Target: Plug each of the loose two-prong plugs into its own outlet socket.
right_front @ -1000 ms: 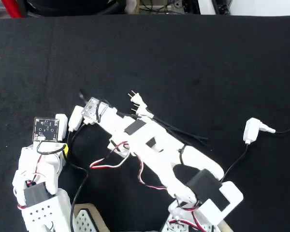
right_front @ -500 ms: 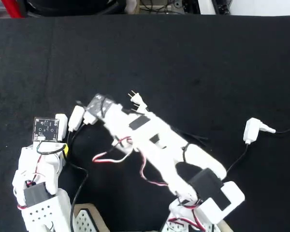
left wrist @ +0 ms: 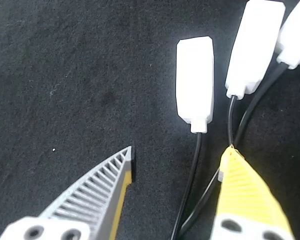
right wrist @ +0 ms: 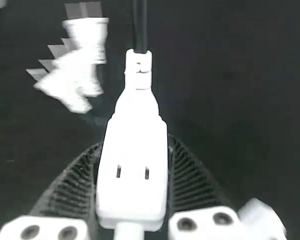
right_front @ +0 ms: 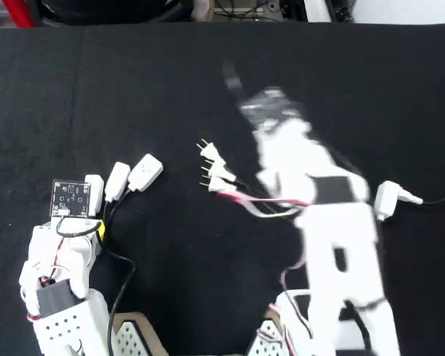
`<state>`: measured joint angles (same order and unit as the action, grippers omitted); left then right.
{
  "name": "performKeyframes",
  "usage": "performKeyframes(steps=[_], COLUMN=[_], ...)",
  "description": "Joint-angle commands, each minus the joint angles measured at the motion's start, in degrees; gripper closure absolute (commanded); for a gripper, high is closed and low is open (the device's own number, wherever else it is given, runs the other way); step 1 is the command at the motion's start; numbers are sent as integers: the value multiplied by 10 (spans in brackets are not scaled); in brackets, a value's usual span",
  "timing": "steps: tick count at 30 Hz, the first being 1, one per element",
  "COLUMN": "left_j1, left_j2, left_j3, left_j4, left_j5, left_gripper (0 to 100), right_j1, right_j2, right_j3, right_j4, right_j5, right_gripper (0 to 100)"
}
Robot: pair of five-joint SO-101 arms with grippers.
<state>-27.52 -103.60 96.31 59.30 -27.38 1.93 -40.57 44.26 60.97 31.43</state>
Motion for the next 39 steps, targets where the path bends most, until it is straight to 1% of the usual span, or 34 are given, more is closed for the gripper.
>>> performKeyframes(steps=[1,3,5,7,9,13,17,19,21,22,26,28,30,35,37,39], left_j1=[7,7,7,7,7,7,7,7,7,7,7,7,7,7,7,7], left_j2=[-7,-7,-7,-7,-7,-7,-7,-7,-7,-7,-7,-7,-7,-7,-7,-7], left_j3=[10,10,10,10,10,10,10,10,10,10,10,10,10,10,10,10], left_j4=[4,4,4,4,4,4,4,4,4,4,3,3,3,3,3,3], left_j5=[-8,-8,-8,-8,-8,-8,-8,-7,-6,-6,-5,-5,-5,-5,-5,-5], left_gripper=[725,725,725,725,725,725,725,725,725,725,725,725,725,725,725,725], right_j1=[192,274,338,383,424,477,506,524,537,541,535,521,508,456,424,375], right_j2=[-35,-27,-7,23,65,182,320,384,436,457,478,458,425,309,254,201], right_j3=[28,59,82,93,92,60,-25,-73,-113,-129,-164,-175,-178,-178,-177,-175], right_j4=[-56,-116,-172,-219,-273,-384,-406,-407,-404,-396,-309,-259,-211,-103,-68,-38], right_j5=[45,52,47,42,18,3,-1,-27,-38,-38,-41,-42,-55,-172,-208,-219], right_gripper=[987,987,987,987,987,987,987,984,976,953,781,743,756,848,888,922])
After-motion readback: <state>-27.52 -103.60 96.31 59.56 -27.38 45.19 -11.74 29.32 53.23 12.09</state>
